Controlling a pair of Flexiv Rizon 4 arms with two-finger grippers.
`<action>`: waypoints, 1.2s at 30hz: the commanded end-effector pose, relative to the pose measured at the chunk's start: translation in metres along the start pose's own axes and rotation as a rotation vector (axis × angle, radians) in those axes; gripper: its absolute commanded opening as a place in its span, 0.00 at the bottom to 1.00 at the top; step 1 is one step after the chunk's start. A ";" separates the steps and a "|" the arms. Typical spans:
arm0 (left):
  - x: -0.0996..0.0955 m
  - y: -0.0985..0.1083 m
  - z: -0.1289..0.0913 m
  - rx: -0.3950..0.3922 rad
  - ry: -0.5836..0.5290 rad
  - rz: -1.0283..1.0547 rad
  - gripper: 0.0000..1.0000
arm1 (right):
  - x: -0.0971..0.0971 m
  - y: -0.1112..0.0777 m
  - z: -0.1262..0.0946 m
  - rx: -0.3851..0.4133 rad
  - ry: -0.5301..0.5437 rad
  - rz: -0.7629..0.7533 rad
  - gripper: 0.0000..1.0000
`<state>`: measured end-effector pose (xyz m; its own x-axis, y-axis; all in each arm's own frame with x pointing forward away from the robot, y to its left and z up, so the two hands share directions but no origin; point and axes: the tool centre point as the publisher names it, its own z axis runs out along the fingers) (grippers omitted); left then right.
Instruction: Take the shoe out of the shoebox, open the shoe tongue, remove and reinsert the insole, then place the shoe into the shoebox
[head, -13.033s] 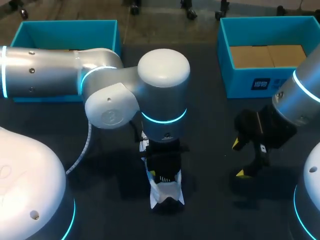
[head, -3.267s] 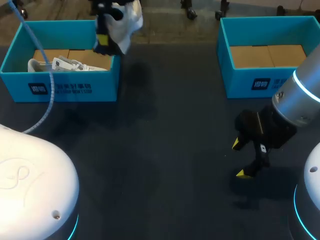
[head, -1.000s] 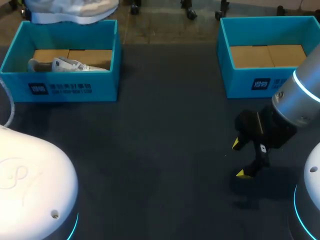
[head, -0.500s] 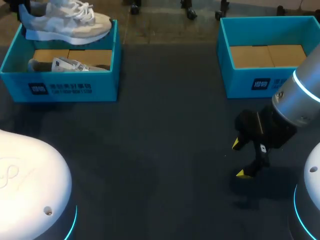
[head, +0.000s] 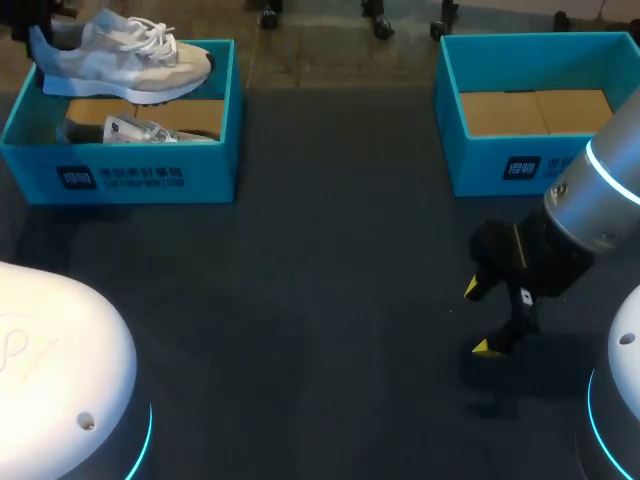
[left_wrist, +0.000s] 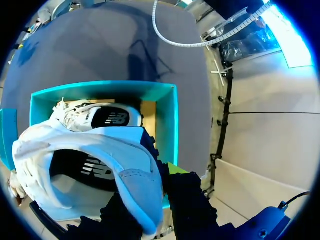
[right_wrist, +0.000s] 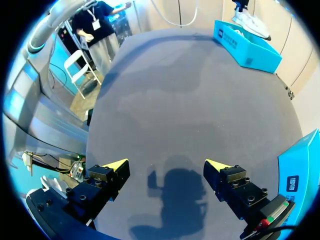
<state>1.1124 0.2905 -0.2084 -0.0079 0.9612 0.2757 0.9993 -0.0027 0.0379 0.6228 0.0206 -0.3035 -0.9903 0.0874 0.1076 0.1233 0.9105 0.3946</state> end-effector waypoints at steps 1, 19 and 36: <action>0.001 0.003 -0.002 0.006 0.000 0.002 0.00 | 0.001 0.000 0.001 0.002 -0.001 -0.001 1.00; 0.001 0.007 0.023 -0.026 -0.002 0.014 0.00 | 0.001 0.000 0.001 0.002 -0.001 -0.001 1.00; 0.012 0.051 0.015 -0.048 -0.004 0.016 0.00 | 0.001 0.000 0.001 0.002 -0.001 -0.001 1.00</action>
<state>1.1517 0.3064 -0.2181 0.0059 0.9622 0.2723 0.9940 -0.0355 0.1039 0.6228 0.0206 -0.3034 -0.9903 0.0874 0.1077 0.1233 0.9105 0.3947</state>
